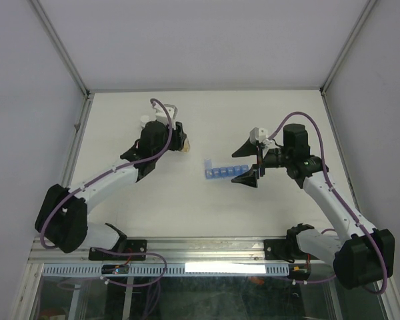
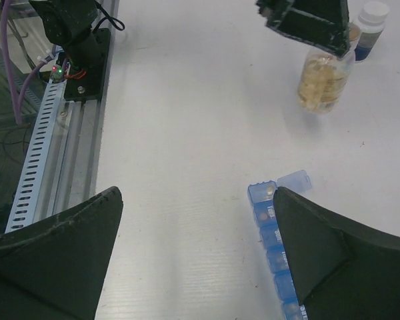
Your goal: Sort the pills into containers
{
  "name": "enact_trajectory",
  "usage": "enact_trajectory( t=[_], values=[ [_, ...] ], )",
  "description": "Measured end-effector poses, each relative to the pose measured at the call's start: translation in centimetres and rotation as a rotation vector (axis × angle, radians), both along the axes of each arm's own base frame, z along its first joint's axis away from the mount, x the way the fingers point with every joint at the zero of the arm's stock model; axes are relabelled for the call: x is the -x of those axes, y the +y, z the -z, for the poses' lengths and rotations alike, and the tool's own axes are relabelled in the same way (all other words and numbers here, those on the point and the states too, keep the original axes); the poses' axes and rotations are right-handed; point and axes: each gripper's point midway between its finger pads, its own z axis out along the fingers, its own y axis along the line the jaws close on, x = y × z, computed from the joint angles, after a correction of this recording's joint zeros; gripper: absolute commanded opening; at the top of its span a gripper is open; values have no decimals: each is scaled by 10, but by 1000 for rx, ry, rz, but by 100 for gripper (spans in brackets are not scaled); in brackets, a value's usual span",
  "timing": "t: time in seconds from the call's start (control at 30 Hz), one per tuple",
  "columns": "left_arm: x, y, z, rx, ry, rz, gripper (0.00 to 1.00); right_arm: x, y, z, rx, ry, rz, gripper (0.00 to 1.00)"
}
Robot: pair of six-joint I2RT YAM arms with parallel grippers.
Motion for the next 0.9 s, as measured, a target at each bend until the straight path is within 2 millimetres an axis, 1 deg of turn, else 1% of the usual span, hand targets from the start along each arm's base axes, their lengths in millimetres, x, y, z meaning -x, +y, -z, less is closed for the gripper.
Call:
enact_trajectory(
  t=[0.13,0.23,0.37,0.5,0.53,0.6,0.63,0.73,0.77,0.87,0.9],
  values=[
    [-51,39,27,-28,22,-166,0,-2,0,-1,-3,-7,3,99],
    [-87,57,50,-29,60,-248,0,-2,0,-2,-4,-6,4,99],
    [-123,71,67,-30,78,-328,0,-2,0,-2,-5,-10,5,99],
    [-159,76,67,-15,56,-385,0,-3,0,-2,-5,-10,6,99],
    [-166,74,67,-13,51,-390,0,-3,0,-2,-4,-10,7,99],
    [-178,76,69,-13,47,-408,11,-3,0,-2,-3,-10,9,99],
    [-182,75,71,-14,47,-413,15,-3,0,-2,-3,-11,10,99],
    [-189,78,78,-23,56,-426,27,-4,-1,-1,-1,-12,14,99],
    [-192,79,82,-27,60,-430,33,-4,-1,-1,-1,-12,15,99],
    [-196,81,81,-25,54,-440,58,-6,-1,0,3,-12,20,99],
    [-196,81,81,-26,57,-441,64,-6,-1,0,4,-11,21,99]
  ],
)
